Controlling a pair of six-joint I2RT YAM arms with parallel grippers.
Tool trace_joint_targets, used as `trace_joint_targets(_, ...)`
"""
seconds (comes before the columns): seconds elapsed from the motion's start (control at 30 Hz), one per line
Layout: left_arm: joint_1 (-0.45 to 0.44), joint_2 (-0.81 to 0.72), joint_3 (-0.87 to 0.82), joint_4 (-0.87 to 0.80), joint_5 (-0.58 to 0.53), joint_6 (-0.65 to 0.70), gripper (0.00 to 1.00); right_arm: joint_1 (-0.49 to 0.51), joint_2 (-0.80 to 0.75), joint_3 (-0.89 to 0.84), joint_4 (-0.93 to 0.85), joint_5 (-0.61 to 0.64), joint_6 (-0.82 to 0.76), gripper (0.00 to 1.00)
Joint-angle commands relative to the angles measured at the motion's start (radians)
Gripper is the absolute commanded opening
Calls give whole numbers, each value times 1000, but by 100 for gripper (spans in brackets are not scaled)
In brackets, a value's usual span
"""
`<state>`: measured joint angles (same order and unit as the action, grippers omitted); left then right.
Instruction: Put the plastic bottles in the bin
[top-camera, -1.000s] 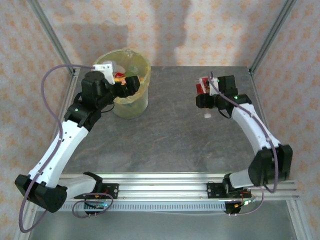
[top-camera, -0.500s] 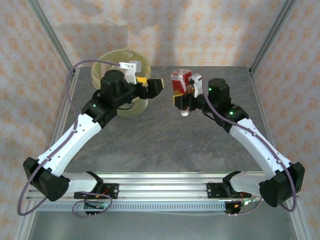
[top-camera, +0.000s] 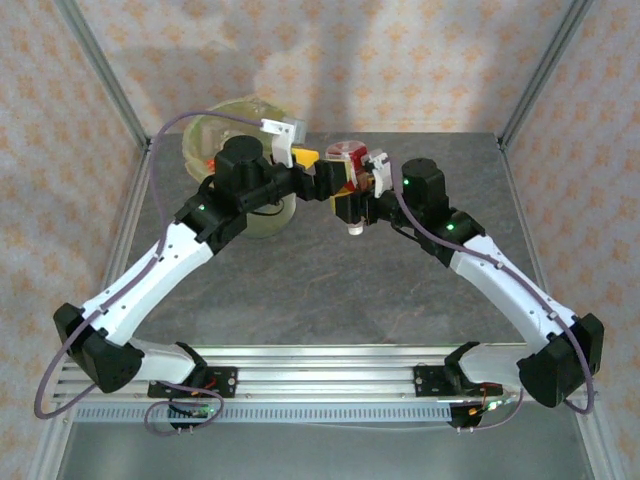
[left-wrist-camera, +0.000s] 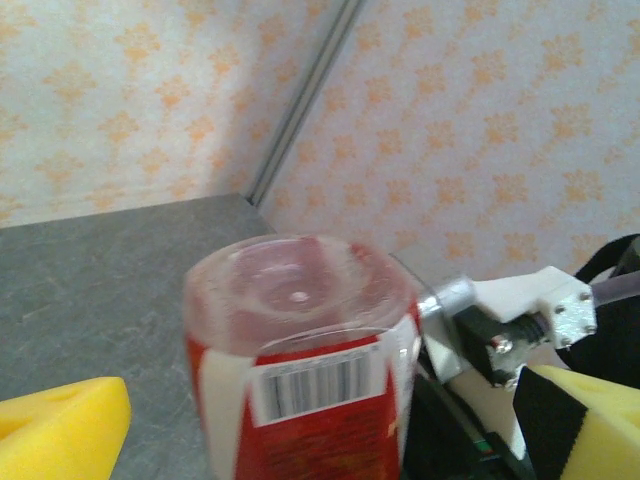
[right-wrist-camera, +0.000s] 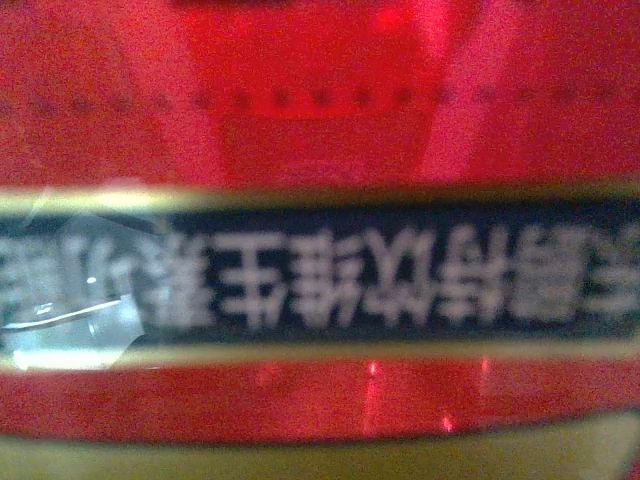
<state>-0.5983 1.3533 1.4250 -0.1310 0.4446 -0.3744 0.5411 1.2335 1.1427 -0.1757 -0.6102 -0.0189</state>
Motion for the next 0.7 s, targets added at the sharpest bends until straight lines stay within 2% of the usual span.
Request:
trace_joint_targets(0.0,-16,17,49,-8,32,34,100,10,-5,44,56,-13,13,56)
trace_joint_targets(0.2,-20,50,64,-25,9,28,100,18,-15,51,65,-33,19,56)
trace_joint_targets(0.43,-20,85,82,-37,53,19,99,27,-26,57,66,-33,16,56)
trace_joint_targets(0.6,-20,97,84,-47,62,17,92,31,-20,66,72,-39,19,56)
trace_joint_targets(0.67,-20,98,81,-51,67,16,84,33,-21,68,75,-39,19,56)
